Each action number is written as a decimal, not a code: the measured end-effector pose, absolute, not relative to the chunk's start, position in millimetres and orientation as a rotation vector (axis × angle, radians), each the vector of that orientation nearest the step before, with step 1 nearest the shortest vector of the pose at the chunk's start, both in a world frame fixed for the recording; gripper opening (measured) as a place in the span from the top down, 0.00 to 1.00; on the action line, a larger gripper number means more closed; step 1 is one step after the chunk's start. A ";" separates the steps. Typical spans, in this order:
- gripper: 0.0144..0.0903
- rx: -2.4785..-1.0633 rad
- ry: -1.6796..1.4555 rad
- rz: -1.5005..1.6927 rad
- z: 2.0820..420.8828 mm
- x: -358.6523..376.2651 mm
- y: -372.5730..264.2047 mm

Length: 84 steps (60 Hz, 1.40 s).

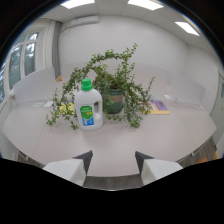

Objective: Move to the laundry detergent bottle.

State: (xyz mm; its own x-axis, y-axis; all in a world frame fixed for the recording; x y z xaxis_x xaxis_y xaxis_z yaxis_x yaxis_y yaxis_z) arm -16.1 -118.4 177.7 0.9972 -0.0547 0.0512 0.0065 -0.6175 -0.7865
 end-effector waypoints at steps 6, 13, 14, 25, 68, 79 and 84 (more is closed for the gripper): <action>0.08 -2.235 0.036 -0.089 177.7 -16.1 -118.4; 0.08 -2.236 0.036 -0.090 175.7 -19.0 -119.9; 0.08 -2.236 0.035 -0.091 174.7 -20.6 -120.4; 0.09 -2.243 0.018 -0.076 160.7 -52.0 -129.5; 0.08 -2.223 -0.077 -0.059 113.8 -123.0 -61.6; 0.08 -2.204 -0.080 -0.062 100.6 -116.8 -17.1; 0.08 -2.208 -0.082 -0.050 92.7 -117.5 0.2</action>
